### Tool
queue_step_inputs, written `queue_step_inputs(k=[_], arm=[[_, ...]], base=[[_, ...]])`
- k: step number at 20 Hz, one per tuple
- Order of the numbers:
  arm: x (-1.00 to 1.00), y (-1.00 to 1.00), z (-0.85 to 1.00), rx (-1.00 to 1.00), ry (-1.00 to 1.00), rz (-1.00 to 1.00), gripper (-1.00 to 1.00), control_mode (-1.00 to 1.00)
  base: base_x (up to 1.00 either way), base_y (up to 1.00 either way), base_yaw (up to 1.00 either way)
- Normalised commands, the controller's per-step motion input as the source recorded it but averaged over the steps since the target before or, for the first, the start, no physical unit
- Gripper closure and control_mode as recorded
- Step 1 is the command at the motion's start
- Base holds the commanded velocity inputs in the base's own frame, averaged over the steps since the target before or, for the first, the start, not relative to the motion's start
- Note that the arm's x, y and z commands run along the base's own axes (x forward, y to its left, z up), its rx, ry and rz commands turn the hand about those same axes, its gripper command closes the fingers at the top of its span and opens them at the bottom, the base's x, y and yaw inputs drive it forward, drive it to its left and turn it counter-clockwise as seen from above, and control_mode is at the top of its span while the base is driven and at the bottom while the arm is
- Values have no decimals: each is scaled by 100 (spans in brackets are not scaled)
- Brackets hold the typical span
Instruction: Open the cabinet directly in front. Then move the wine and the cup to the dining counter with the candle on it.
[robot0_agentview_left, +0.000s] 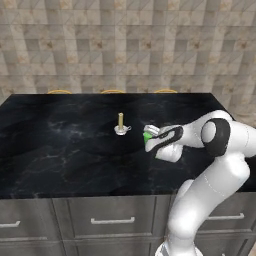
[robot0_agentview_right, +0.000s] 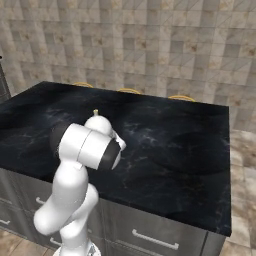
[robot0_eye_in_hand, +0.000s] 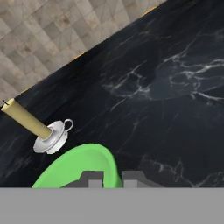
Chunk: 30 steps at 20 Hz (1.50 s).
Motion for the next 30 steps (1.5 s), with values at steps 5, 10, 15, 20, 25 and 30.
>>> queue_step_inputs(k=[5, 10, 15, 20, 25, 30], arm=[[5, 0, -13, 0, 0, 0, 100, -100], [0, 0, 0, 0, 0, 0, -100, -100], [1, 0, 6, 0, 0, -1, -100, -100], [33, 6, 89, 1, 1, -6, -100, -100], [47, 18, 100, 0, 14, -2, -100, -100], [10, 4, 100, 0, 33, -3, -100, -100]], base=[[0, 0, 0], [0, 0, 0], [0, 0, 0], [0, 0, 0], [0, 0, 0], [0, 0, 0]])
